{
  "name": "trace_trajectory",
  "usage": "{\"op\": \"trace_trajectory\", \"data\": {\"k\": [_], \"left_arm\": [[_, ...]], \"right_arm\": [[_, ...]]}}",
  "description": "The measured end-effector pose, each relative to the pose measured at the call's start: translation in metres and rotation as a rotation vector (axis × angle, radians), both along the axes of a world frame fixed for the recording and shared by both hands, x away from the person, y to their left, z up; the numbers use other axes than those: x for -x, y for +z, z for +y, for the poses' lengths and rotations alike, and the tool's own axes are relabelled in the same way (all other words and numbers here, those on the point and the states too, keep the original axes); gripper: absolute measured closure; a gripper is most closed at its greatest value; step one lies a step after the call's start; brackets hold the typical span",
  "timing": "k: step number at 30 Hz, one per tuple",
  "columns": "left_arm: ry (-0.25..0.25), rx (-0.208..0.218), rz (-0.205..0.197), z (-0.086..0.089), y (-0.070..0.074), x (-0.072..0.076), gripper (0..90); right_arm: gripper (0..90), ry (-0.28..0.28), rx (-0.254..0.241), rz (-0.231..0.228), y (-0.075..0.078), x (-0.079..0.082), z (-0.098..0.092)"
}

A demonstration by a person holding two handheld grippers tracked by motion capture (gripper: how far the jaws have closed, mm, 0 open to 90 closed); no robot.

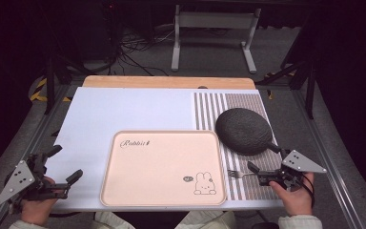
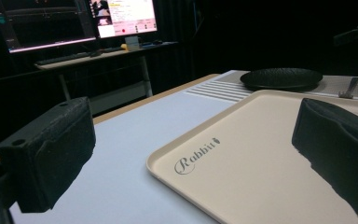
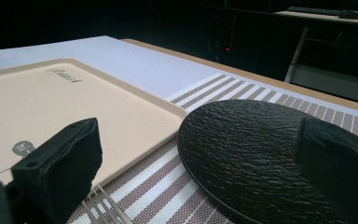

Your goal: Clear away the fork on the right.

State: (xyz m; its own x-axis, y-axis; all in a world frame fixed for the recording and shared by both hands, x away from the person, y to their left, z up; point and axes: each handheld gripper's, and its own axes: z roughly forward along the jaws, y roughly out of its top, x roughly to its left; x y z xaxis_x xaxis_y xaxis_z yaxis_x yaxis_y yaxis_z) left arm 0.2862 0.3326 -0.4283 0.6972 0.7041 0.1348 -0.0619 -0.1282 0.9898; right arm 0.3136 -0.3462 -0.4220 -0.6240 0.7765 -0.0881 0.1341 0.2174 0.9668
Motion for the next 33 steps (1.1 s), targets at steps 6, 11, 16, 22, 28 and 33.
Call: {"op": "trace_trajectory", "data": {"k": [6, 11, 16, 22, 28, 33], "left_arm": [[0.003, 0.003, -0.003, 0.000, 0.000, 0.000, 0.2], [0.003, 0.001, 0.003, 0.001, 0.000, 0.000, 0.2], [0.007, -0.003, 0.009, 0.001, -0.001, 0.000, 0.2], [0.011, -0.002, 0.008, 0.001, 0.000, 0.000, 0.2], [0.008, -0.005, 0.010, 0.001, 0.000, 0.000, 0.2], [0.009, -0.003, 0.008, 0.001, 0.000, 0.000, 0.2]], "right_arm": [[1.4, -0.003, 0.007, -0.005, 0.001, 0.000, 0.000], [1.5, 0.003, 0.007, -0.001, 0.002, 0.000, 0.000], [1.0, 0.033, 0.011, 0.028, 0.009, -0.005, 0.004], [1.0, 0.040, 0.037, 0.043, 0.021, -0.013, 0.007], [1.1, 0.058, 0.058, 0.055, 0.032, -0.022, 0.011], [1.3, 0.055, 0.043, 0.083, 0.034, -0.029, 0.013]]}}
